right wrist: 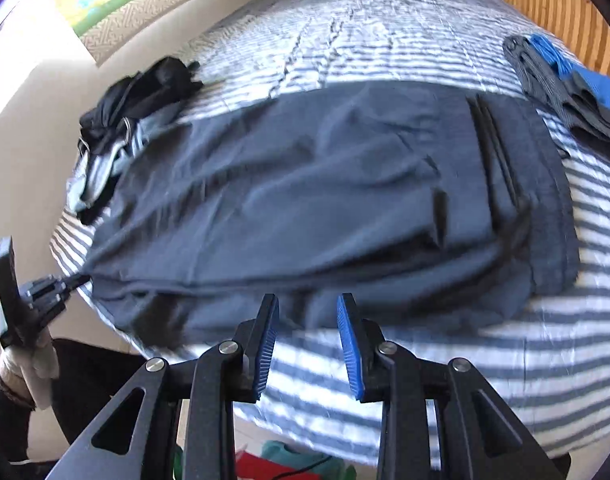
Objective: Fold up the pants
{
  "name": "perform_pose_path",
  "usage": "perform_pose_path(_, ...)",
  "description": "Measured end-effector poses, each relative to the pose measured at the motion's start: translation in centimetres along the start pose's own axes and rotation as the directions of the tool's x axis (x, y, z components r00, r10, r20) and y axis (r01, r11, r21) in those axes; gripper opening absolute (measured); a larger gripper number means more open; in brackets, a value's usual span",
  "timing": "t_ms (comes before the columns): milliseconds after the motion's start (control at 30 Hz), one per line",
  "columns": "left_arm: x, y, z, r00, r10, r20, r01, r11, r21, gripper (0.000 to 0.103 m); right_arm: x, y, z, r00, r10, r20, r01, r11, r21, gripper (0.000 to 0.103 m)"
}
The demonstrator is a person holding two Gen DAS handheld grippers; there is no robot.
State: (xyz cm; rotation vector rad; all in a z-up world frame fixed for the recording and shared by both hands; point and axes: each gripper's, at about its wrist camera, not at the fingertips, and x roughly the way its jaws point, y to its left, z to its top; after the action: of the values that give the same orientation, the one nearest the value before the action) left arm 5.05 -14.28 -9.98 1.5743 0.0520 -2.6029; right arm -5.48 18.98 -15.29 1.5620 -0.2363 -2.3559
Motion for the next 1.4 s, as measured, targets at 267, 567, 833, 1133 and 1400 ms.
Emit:
perform_pose_path(267,-4.4,1.1,-0.4,0.992,-0.119,0.031,0.12,0.991,-0.051,0.025,-1.8,3.7,4.0,0.997,0.037,-0.061,-0.049,0.976,-0.214,0.028)
perform_pose_path(567,0.9,1.7,2.8,0.987,-0.163,0.003,0.162,0.976,-0.146,0.023,3.0,19.4,16.0,0.978,0.163,-0.133,-0.206,0.869,-0.45,0.029)
perform_pose_path(833,0.1,0.6,1.6,0.973,-0.211,0.095,0.224,0.963,-0.149,0.004,16.8,29.5,20.1,0.95,0.024,-0.311,-0.217,0.767,-0.604,0.029)
perform_pose_path(1133,-0.9,-0.2,1.2,0.97,-0.206,0.132,0.214,0.976,-0.046,0.003,24.3,31.4,19.0,0.917,-0.183,-0.355,-0.11,0.739,-0.665,0.005)
perform_pose_path(1400,-0.7,0.5,-0.9,0.979,-0.18,0.098,0.189,0.978,-0.088,0.004,22.6,26.2,22.8,0.953,0.06,-0.296,-0.155,0.938,-0.309,0.001)
